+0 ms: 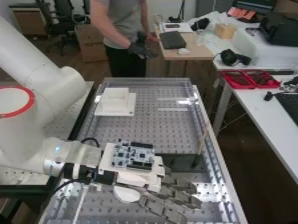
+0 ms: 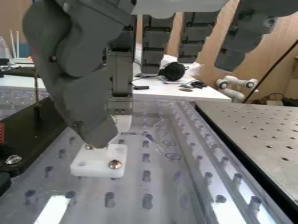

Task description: Grab the paper clip and place it in the clear container

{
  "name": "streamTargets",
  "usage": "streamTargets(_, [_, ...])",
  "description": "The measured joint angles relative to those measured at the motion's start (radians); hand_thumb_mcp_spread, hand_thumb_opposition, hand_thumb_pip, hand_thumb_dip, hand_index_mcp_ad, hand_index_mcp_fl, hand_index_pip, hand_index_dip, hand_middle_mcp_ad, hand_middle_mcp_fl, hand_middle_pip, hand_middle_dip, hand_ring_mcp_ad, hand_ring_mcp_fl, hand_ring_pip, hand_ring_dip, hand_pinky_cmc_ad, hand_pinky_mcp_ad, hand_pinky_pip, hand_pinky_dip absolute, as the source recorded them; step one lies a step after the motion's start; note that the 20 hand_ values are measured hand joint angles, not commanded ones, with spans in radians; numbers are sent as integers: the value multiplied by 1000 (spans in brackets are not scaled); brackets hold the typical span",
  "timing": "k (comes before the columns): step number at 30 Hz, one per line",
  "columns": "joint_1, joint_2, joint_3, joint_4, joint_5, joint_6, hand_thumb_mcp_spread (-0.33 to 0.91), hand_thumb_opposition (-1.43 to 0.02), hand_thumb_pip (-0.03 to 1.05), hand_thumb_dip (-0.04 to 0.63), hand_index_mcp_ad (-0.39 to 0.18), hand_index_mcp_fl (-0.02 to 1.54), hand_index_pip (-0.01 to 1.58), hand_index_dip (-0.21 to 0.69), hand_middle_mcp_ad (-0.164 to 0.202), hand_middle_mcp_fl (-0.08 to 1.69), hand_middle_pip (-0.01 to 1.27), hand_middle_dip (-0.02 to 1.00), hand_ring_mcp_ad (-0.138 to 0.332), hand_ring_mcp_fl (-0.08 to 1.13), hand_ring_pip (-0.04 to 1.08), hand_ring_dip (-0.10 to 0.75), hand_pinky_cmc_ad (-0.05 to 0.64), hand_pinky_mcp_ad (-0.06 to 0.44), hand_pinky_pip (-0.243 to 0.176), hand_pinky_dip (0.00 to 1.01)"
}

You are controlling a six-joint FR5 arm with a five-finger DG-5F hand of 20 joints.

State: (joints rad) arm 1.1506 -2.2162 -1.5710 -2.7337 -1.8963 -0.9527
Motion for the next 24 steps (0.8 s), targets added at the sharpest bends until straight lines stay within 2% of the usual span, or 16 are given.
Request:
streamTargets(3, [-1,-3,3,1,-2,2,478,-859,614,283,-173,426,1330,63,-37,138,126,173,80,12,108,73,318,232,19,145])
streamTargets(8, [-2,-7,9,3,-3,4,504,-880,607,283,-162,487,1426,49,-40,138,126,173,80,12,108,73,318,232,19,143])
streamTargets(17, [-2,-12,15,3,-4,10,503,-915,592,283,-161,515,1436,65,-40,173,126,173,86,33,108,73,333,230,21,143])
streamTargets(24, [1,15,-1,33,-4,56,503,-929,590,281,-159,567,1429,63,-38,183,126,173,80,44,108,73,335,232,21,147])
